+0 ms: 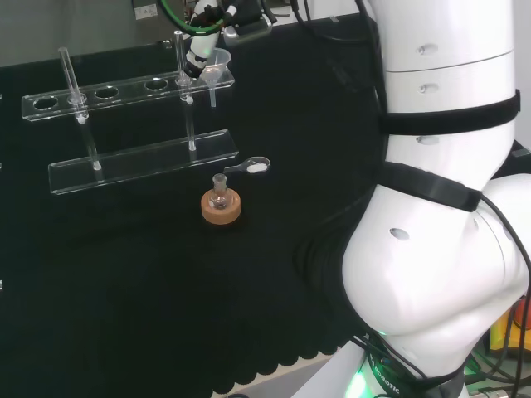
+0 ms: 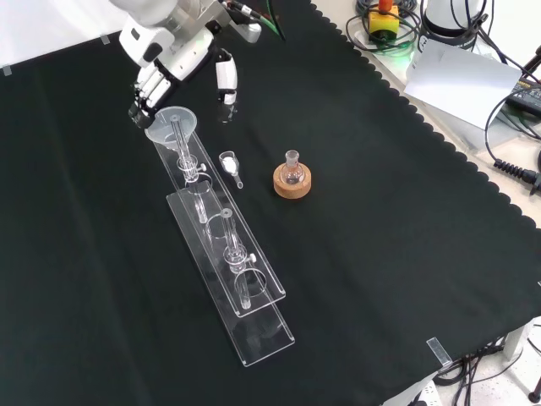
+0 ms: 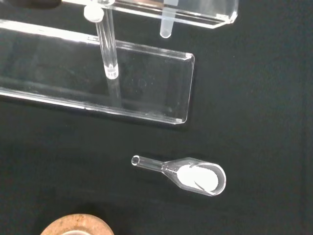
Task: Pick up the funnel from the transparent funnel stand.
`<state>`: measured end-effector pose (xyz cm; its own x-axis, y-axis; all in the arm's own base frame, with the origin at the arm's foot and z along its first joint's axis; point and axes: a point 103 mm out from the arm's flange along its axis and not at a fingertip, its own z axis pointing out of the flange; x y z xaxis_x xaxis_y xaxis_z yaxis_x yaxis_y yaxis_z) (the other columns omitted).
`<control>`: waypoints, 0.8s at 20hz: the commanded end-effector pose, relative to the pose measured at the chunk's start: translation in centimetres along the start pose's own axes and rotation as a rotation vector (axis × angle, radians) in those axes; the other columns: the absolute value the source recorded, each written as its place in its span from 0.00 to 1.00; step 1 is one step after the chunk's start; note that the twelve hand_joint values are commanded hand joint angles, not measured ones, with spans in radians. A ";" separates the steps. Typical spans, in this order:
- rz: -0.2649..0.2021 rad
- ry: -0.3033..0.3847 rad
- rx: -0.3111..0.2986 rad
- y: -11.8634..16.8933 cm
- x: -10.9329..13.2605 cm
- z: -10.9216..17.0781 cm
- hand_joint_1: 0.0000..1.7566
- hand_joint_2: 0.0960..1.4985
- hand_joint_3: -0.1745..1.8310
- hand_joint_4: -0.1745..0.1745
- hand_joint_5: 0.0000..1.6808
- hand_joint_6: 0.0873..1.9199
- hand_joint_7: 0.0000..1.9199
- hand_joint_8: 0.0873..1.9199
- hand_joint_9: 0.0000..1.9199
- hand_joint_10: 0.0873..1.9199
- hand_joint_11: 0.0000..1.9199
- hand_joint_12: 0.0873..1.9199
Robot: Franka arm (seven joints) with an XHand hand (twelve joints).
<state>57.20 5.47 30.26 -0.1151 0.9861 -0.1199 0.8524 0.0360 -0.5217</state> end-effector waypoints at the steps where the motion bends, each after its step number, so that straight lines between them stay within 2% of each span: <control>1: 0.008 -0.060 0.024 0.2 0.6 -0.1 0.36 0.46 0.23 0.43 0.01 0.00 0.00 0.11 0.01 0.46 0.17 0.78; 8: 0.014 -0.116 0.012 0.6 0.6 -0.3 0.39 0.45 0.26 0.44 0.03 0.00 0.00 0.15 0.04 0.45 0.19 0.77; 12: -0.013 -0.115 -0.009 0.9 0.6 -0.2 0.41 0.43 0.29 0.45 0.04 0.00 0.00 0.16 0.05 0.44 0.20 0.76; 14: 0.007 -0.114 -0.007 1.1 0.6 -0.2 0.41 0.43 0.30 0.46 0.04 0.00 0.00 0.16 0.05 0.44 0.20 0.76; 16: 0.004 -0.112 0.000 1.4 0.6 -0.1 0.41 0.43 0.30 0.46 0.04 0.00 0.00 0.17 0.05 0.44 0.20 0.76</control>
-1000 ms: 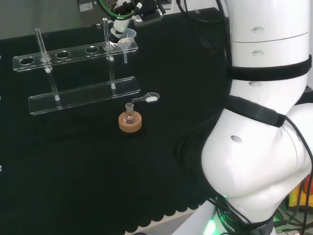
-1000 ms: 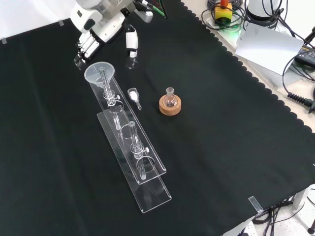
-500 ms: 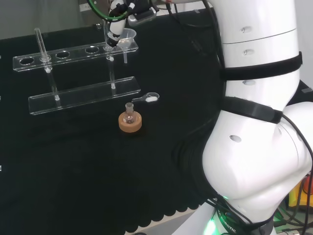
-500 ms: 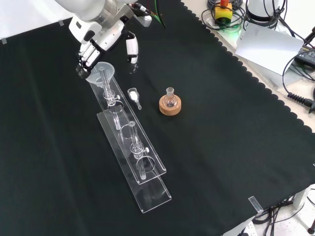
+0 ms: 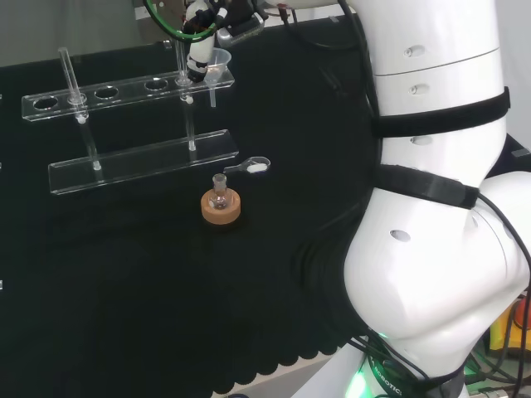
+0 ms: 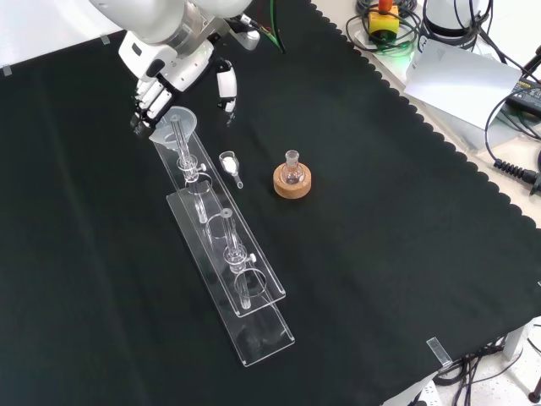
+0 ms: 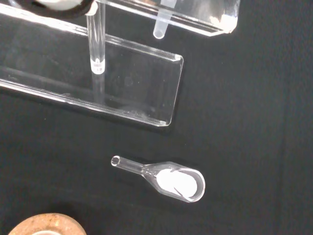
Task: Pick up the funnel from the transparent funnel stand.
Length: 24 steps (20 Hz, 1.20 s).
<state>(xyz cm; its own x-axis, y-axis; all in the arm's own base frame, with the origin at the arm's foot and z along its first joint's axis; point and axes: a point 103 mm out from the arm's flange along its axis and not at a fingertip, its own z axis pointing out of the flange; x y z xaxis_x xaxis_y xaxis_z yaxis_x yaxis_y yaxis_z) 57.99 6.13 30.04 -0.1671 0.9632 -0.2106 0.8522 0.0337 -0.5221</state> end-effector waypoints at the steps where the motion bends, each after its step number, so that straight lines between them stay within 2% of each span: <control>1: -0.001 -0.007 0.005 0.7 0.1 0.2 0.41 0.43 0.30 0.46 0.04 0.00 0.00 0.17 0.05 0.44 0.20 0.76; 4: -0.006 -0.008 0.022 1.3 0.0 0.2 0.41 0.43 0.31 0.46 0.05 0.00 0.00 0.17 0.06 0.44 0.20 0.76; 5: 0.000 -0.042 0.021 1.4 0.3 0.1 0.41 0.42 0.31 0.47 0.05 0.00 0.00 0.17 0.06 0.44 0.20 0.76; 9: 0.013 -0.073 0.011 1.7 0.6 -0.2 0.41 0.42 0.32 0.48 0.06 0.00 0.00 0.18 0.06 0.44 0.20 0.76; 17: 0.001 -0.020 0.029 2.1 -0.1 0.3 0.40 0.42 0.32 0.48 0.06 0.00 0.00 0.18 0.06 0.44 0.20 0.76; 21: 0.021 0.003 0.026 2.0 -1.0 0.3 0.40 0.42 0.32 0.49 0.06 0.00 0.00 0.18 0.06 0.44 0.20 0.76; 24: 0.028 -0.009 0.031 1.9 -0.9 0.1 0.40 0.42 0.33 0.49 0.06 0.00 0.00 0.19 0.06 0.44 0.20 0.76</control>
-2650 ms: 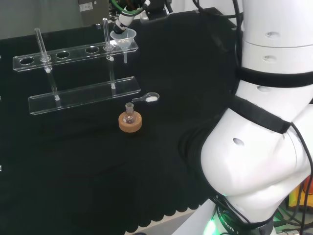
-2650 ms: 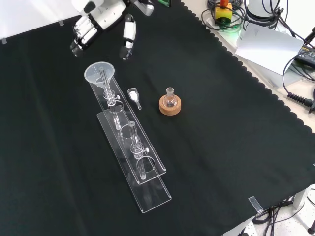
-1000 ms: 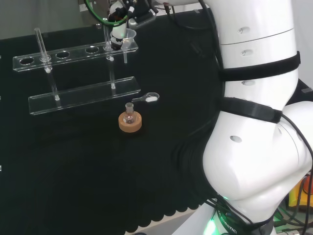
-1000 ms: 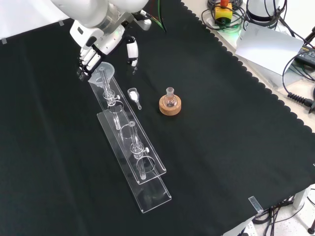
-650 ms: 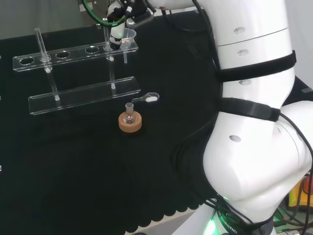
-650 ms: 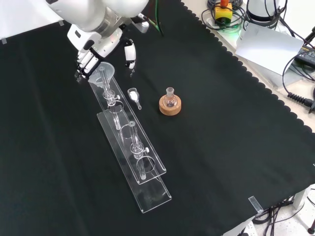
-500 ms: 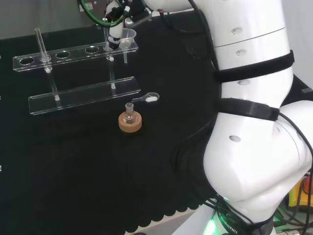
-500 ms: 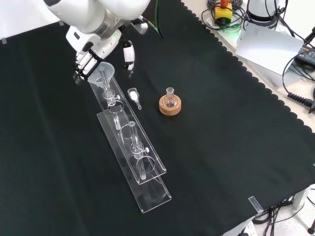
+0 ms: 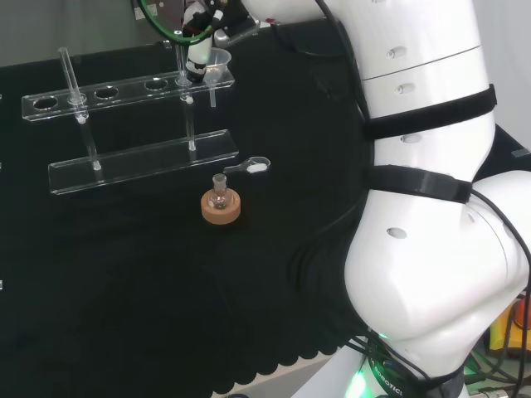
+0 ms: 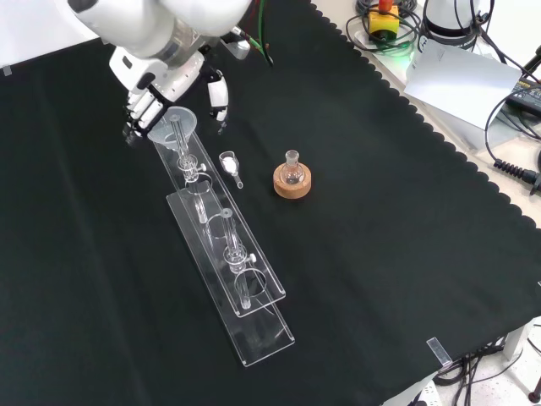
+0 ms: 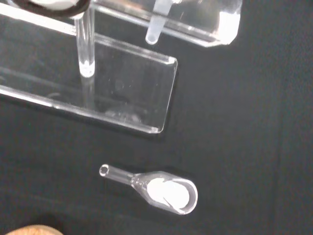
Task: Pick up the funnel from the transparent funnel stand.
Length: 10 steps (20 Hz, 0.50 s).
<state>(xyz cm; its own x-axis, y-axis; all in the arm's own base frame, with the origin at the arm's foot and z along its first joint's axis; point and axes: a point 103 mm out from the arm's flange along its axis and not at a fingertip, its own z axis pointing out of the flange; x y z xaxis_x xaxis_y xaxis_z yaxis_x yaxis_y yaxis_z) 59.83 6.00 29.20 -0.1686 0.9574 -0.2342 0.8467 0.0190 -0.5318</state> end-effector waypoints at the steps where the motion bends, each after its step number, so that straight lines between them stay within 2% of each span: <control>1: 0.015 0.013 0.017 0.0 -0.7 0.3 0.40 0.42 0.33 0.49 0.06 0.00 0.00 0.19 0.06 0.44 0.20 0.76; 7: -0.007 0.032 0.018 0.2 -1.3 0.9 0.40 0.42 0.33 0.49 0.07 0.00 0.00 0.20 0.07 0.44 0.20 0.76; 10: -0.006 0.018 0.019 0.3 -1.2 0.9 0.40 0.41 0.34 0.49 0.07 0.00 0.00 0.20 0.07 0.44 0.20 0.76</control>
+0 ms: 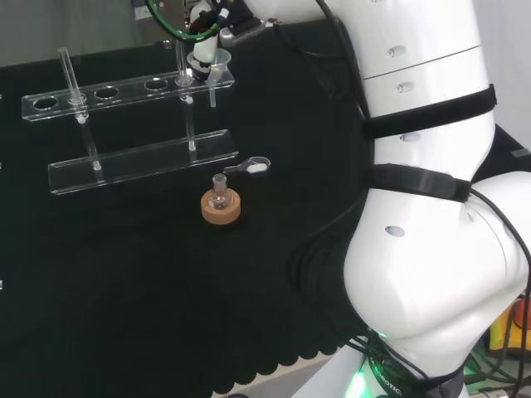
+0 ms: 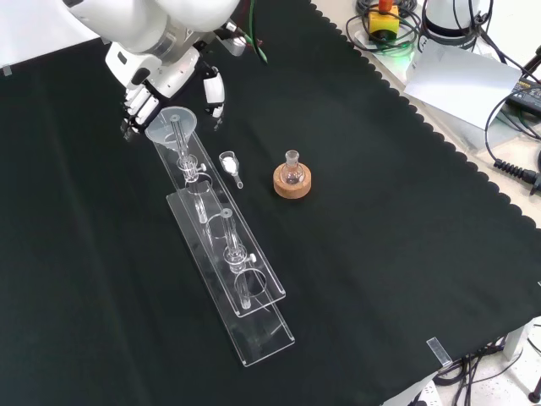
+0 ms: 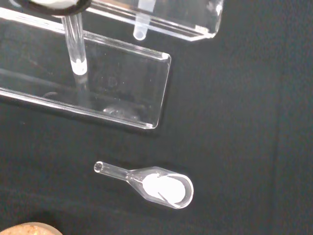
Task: Pick up the funnel from the transparent funnel stand.
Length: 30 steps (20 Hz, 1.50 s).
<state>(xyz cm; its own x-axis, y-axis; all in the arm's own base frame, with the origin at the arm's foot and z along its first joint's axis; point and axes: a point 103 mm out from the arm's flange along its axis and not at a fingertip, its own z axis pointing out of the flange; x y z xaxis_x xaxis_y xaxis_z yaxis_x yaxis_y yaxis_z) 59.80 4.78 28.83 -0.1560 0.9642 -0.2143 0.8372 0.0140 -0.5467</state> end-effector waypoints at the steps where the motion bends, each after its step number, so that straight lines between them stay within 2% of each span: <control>1: -0.006 -0.007 0.001 0.1 -0.2 0.2 0.40 0.41 0.34 0.49 0.07 0.00 0.00 0.20 0.07 0.44 0.20 0.76; 7: -0.015 -0.008 -0.010 0.2 -0.3 0.5 0.40 0.41 0.34 0.49 0.07 0.00 0.00 0.21 0.07 0.44 0.20 0.76; 9: -0.010 -0.032 -0.006 0.3 -0.3 0.5 0.40 0.41 0.34 0.49 0.08 0.00 0.00 0.21 0.08 0.43 0.20 0.76; 15: -0.015 -0.012 -0.001 0.5 -0.2 0.8 0.40 0.41 0.35 0.49 0.09 0.00 0.00 0.24 0.10 0.43 0.20 0.75; 21: -0.021 -0.020 0.004 0.7 -0.3 0.8 0.40 0.41 0.36 0.51 0.10 0.00 0.00 0.27 0.13 0.41 0.21 0.75; 22: -0.035 -0.027 0.003 0.8 -0.4 0.9 0.40 0.41 0.36 0.52 0.10 0.00 0.00 0.27 0.13 0.41 0.21 0.75; 24: -0.025 -0.029 0.006 1.0 -0.4 1.0 0.40 0.41 0.36 0.52 0.11 0.00 0.00 0.29 0.14 0.40 0.21 0.75; 30: -0.028 -0.069 -0.020 1.1 0.0 0.8 0.40 0.41 0.37 0.52 0.15 0.00 0.03 0.32 0.25 0.34 0.21 0.74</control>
<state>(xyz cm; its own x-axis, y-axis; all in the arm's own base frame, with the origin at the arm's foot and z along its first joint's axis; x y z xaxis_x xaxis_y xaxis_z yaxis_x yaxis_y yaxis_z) 60.28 4.30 27.64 -0.2013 0.9504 -0.2370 0.8326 0.0385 -0.5526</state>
